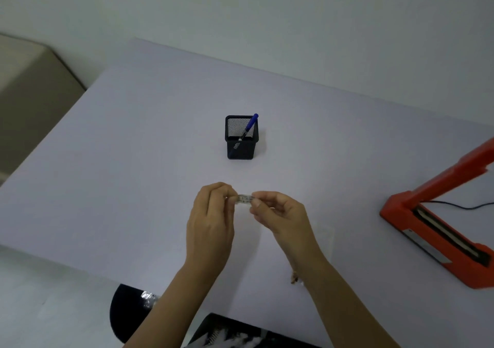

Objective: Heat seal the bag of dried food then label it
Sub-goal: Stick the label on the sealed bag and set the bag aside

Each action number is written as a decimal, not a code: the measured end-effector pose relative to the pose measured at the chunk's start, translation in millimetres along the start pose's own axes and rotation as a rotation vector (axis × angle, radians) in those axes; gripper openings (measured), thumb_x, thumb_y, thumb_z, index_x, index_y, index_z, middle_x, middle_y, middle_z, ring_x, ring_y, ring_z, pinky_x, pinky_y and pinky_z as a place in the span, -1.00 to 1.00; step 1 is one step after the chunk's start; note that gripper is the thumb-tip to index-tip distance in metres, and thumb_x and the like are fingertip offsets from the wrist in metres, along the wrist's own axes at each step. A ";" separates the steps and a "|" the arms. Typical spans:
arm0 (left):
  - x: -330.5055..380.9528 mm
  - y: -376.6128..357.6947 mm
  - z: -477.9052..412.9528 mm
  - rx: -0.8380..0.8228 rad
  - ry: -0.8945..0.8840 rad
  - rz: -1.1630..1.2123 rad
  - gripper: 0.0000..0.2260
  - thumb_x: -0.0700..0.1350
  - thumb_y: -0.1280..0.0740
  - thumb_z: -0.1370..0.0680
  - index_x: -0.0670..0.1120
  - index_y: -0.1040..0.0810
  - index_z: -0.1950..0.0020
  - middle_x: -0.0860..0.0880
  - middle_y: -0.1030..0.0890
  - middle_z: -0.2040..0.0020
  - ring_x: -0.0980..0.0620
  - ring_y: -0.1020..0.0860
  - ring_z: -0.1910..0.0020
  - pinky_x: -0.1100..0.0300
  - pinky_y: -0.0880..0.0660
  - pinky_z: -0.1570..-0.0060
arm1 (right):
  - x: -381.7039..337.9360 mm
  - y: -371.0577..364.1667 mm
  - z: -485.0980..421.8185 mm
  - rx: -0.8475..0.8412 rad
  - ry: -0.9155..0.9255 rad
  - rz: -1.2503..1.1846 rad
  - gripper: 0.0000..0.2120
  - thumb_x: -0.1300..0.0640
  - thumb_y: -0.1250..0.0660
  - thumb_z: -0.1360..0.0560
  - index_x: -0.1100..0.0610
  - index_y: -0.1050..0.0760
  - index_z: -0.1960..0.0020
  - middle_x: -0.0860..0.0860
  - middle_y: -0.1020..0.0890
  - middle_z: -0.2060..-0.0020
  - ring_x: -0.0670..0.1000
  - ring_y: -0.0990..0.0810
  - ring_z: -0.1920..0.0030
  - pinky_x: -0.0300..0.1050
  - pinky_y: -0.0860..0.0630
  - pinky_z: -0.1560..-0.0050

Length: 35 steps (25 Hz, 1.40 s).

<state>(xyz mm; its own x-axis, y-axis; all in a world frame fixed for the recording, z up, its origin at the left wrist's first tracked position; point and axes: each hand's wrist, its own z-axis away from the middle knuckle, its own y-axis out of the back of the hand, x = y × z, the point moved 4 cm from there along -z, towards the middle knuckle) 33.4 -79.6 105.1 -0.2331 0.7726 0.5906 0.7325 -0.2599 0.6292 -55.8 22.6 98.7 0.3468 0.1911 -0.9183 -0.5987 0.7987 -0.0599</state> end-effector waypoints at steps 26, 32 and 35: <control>-12.4 -89.0 36.8 -0.615 0.840 0.434 -0.88 -0.13 -0.23 -0.57 -0.04 -0.55 0.11 -0.01 -0.60 0.20 0.00 -0.52 0.18 0.10 -0.49 0.11 | 76.9 156.4 -26.5 0.559 0.011 0.610 -0.82 0.17 -0.29 -0.48 0.13 -0.52 -0.07 0.00 -0.58 0.17 0.00 -0.57 0.21 -0.15 -0.48 0.14; 23.4 -159.7 58.9 -0.797 0.792 0.441 -0.91 -0.19 -0.31 -0.52 -0.09 -0.59 0.16 -0.01 -0.61 0.28 0.02 -0.56 0.23 0.10 -0.54 0.05 | 129.5 203.7 5.0 0.510 -0.288 0.497 -0.76 0.04 -0.38 -0.43 0.11 -0.46 -0.04 -0.03 -0.58 0.25 0.06 -0.61 0.10 -0.08 -0.52 0.03; 27.9 -180.3 67.1 -0.772 0.771 0.356 -0.92 -0.18 -0.31 -0.52 -0.10 -0.60 0.14 0.00 -0.62 0.28 0.03 -0.59 0.22 0.15 -0.56 0.08 | 132.7 193.5 0.7 0.477 -0.258 0.434 -0.70 0.03 -0.46 -0.37 0.10 -0.46 -0.01 -0.08 -0.56 0.34 -0.05 -0.56 0.23 -0.19 -0.46 0.17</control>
<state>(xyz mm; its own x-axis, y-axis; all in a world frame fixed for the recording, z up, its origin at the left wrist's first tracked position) -62.2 27.7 -25.7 -0.6162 0.0927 0.7821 0.3097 -0.8845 0.3489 -125.1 202.9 -34.4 0.3438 0.6321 -0.6944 -0.3594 0.7718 0.5246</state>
